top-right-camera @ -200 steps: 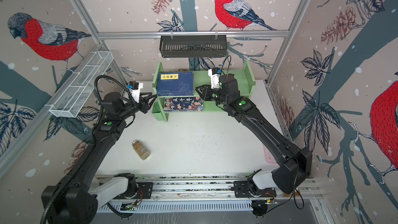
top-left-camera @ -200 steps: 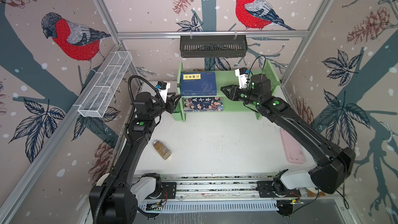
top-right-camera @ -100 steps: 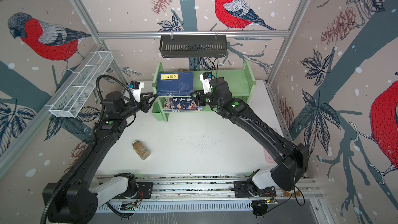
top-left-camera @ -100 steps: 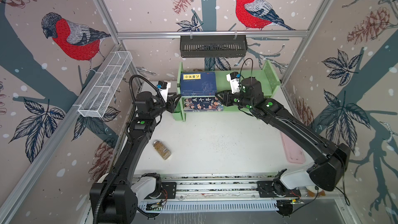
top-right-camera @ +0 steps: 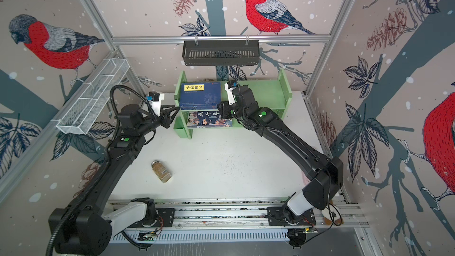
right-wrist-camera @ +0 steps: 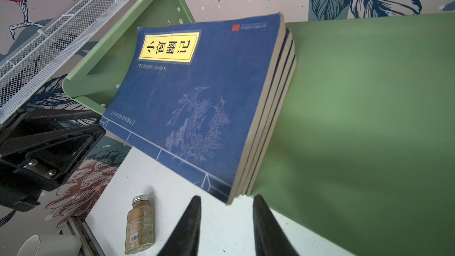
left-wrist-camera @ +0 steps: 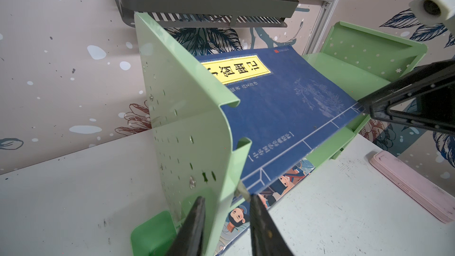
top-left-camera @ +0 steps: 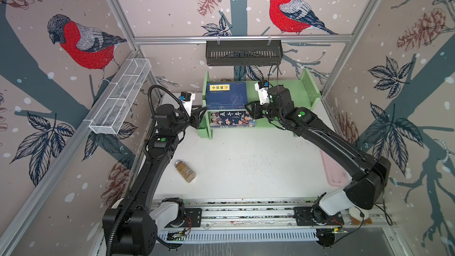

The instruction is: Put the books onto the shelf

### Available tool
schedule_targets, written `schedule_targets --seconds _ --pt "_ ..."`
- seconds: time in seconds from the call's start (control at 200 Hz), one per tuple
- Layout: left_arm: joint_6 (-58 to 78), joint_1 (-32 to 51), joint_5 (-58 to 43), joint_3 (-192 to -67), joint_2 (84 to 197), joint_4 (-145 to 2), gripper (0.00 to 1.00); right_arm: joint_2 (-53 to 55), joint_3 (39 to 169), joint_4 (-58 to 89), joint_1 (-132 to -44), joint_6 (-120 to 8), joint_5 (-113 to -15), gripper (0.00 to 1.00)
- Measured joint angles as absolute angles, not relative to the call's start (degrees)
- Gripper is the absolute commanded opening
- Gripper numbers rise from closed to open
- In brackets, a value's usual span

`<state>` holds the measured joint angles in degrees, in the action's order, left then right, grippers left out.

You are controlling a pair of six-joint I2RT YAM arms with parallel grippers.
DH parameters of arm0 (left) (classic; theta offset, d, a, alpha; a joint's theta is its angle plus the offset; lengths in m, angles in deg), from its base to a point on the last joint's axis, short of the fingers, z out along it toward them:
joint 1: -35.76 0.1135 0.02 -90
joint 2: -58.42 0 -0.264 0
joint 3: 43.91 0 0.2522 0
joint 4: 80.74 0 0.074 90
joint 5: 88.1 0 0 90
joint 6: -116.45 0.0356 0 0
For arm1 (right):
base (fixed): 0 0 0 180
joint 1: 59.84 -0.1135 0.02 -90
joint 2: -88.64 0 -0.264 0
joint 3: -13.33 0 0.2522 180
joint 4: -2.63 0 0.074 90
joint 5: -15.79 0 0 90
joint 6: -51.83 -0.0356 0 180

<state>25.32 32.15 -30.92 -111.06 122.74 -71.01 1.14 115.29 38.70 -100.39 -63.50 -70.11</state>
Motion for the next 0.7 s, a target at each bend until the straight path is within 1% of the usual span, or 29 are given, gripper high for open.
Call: schedule_targets --seconds 0.24,0.375,0.7 --pt "25.3 31.9 -30.9 -111.1 122.7 -71.0 0.32 0.9 115.6 39.7 -100.6 -63.3 -71.2 0.37" --pt "25.3 31.9 -30.9 -111.1 122.3 -71.0 0.35 1.9 114.9 39.7 -101.1 -63.3 -71.2 0.37" --pt "25.9 31.9 -31.0 -110.8 121.8 -70.7 0.32 2.7 113.8 39.5 -101.6 -62.8 -71.2 0.37"
